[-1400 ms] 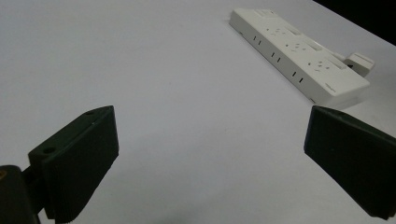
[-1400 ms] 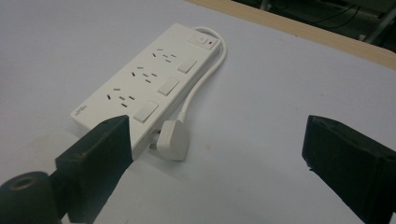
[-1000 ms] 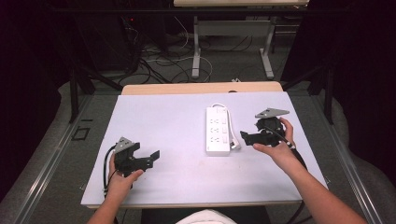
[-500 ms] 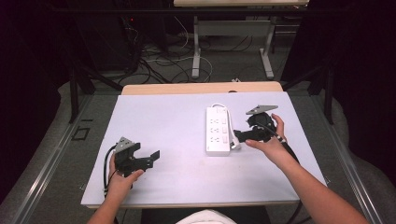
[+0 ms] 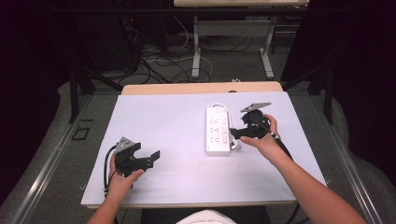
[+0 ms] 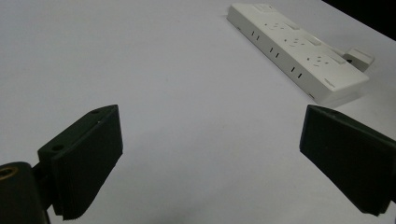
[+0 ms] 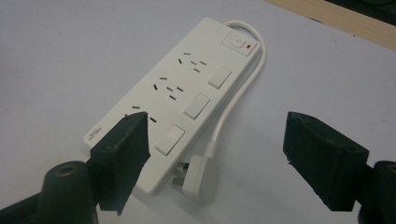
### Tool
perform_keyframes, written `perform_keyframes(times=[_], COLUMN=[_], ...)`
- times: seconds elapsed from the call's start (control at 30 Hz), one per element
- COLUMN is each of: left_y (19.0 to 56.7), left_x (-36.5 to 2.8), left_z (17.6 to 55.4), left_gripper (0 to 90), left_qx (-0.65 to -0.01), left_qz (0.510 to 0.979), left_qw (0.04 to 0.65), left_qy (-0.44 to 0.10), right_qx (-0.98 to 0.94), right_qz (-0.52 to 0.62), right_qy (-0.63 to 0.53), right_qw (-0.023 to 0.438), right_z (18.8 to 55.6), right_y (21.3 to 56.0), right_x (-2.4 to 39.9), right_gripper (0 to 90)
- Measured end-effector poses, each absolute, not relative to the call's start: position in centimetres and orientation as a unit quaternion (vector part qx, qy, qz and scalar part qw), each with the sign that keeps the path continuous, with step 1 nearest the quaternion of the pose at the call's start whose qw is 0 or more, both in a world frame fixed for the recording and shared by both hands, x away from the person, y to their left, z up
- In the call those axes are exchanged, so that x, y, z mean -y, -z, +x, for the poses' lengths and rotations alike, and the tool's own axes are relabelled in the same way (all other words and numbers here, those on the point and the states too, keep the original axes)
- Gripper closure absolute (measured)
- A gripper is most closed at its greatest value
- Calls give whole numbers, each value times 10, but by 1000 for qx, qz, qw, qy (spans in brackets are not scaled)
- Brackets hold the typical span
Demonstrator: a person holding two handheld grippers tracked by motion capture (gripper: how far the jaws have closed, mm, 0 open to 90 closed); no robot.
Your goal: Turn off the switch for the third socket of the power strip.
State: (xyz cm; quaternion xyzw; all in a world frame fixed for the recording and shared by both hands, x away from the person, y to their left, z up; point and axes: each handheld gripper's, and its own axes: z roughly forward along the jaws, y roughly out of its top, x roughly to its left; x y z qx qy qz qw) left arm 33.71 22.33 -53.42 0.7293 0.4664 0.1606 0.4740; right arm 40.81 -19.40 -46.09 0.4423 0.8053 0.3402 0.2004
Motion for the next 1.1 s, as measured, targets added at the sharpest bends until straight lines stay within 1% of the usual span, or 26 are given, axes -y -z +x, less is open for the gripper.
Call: perform_keyframes(times=[0.17,0.43,0.63,0.87,1.1], left_y=[534,534,534,535,535], left_x=[-223,-223,-223,-223,-223], left_z=[337,337,338,338,338], left_gripper=[63,65,68,70,72], left_qx=[-466,-466,-467,-467,-467], left_qz=[729,730,730,730,730], left_qw=[474,474,474,474,474], left_qy=[-160,-159,-159,-157,-157], right_qx=[-809,-816,-822,-817,-813], right_qz=[442,441,438,456,470], right_qy=[-334,-323,-317,-312,-315], right_qw=[197,189,182,164,137], right_z=[411,418,423,428,432], right_y=[463,469,474,477,480], right_x=[189,181,176,171,168], right_gripper=[276,281,313,338,411])
